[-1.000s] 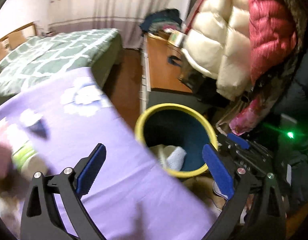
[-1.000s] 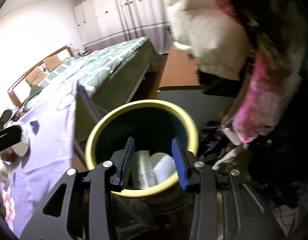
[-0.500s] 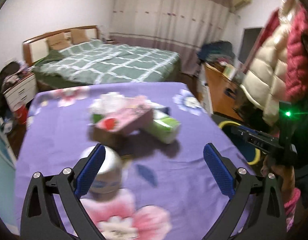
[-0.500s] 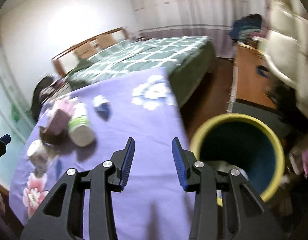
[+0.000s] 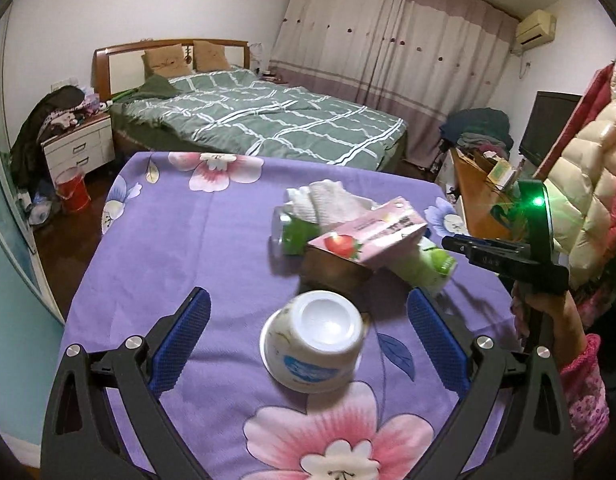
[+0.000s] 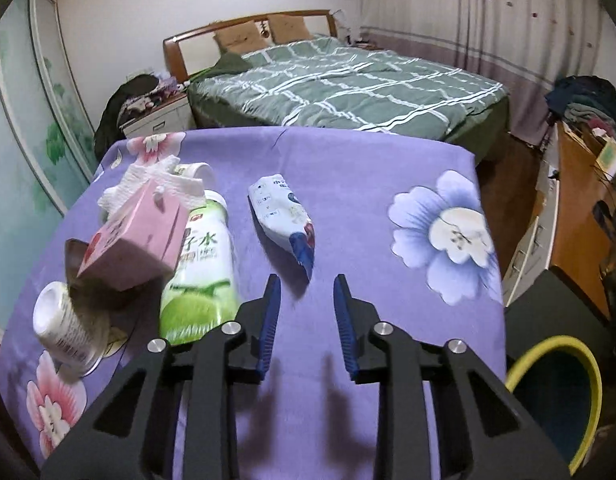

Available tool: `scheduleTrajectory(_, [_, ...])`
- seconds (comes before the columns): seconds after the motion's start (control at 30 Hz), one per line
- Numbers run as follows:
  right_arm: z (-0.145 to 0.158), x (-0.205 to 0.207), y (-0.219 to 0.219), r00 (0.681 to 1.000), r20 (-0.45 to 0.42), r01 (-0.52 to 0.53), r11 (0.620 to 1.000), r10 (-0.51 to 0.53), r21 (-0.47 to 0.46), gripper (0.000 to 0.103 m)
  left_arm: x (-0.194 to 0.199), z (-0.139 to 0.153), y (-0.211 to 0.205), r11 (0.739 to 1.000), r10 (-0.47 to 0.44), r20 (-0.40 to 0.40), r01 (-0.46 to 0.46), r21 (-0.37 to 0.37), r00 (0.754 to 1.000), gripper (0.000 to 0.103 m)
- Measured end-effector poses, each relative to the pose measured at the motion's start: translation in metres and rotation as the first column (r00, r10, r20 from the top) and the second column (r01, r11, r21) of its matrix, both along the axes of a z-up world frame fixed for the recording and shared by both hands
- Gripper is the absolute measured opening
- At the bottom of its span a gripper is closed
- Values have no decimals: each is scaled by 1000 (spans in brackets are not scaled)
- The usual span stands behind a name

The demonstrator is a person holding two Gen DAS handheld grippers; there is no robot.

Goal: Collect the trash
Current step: 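Grasp the small white tube with the right tool, then carry the white tube over the yellow bin and open the right tool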

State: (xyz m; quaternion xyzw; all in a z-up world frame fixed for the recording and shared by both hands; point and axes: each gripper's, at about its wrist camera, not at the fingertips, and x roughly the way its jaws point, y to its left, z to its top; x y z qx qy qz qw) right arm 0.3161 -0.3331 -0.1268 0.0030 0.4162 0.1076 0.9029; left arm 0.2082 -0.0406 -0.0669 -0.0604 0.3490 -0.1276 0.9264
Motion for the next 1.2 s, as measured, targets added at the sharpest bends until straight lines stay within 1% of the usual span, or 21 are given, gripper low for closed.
scheduleTrajectory(0.17, [-6,14,5,999,-25,-22,1000,22,0,25,16,-6,1,1000,2,-6,-2,-17,1000,97])
scheduleTrajectory(0.37, [-13,32,12,998,-47,-38,999,38,-13,25,21,-12,-5,1000,-6,-18,5,-20,1000,97])
scheduleTrajectory(0.4, [-14,33,12,998,-51,-38,999,37,-12,21,20,-11,-6,1000,-6,-20,6,-20,1000,97])
scheduleTrajectory(0.43, [-16,36,12,998,-62,-35,999,34,-8,6,20,-12,-6,1000,-7,-22,7,-20,1000,97])
scheduleTrajectory(0.5, [-15,36,10,998,-55,-25,1000,24,-11,3,20,-13,-7,1000,-8,-22,8,-19,1000,97])
scheduleTrajectory(0.57, [-13,32,7,999,-49,-20,1000,19,-7,2,19,-13,-7,1000,-7,-22,6,-20,1000,97])
scheduleTrajectory(0.73, [2,10,-7,1000,-8,24,999,-24,21,2,17,-13,-8,1000,-15,-15,15,-25,1000,97])
scheduleTrajectory(0.97, [24,-41,-41,990,50,130,988,-135,84,2,5,-11,-19,998,-52,-4,51,-26,999,97])
scheduleTrajectory(1.07, [27,-72,-60,978,66,192,976,-199,104,2,0,-11,-24,997,-71,-6,71,-23,997,97])
scheduleTrajectory(1.13, [27,-96,-75,965,76,244,964,-252,107,2,-4,-12,-28,996,-84,-9,83,-23,996,97])
scheduleTrajectory(1.2, [25,-121,-94,944,82,309,945,-318,110,2,-7,-11,-31,996,-91,-10,91,-21,996,97])
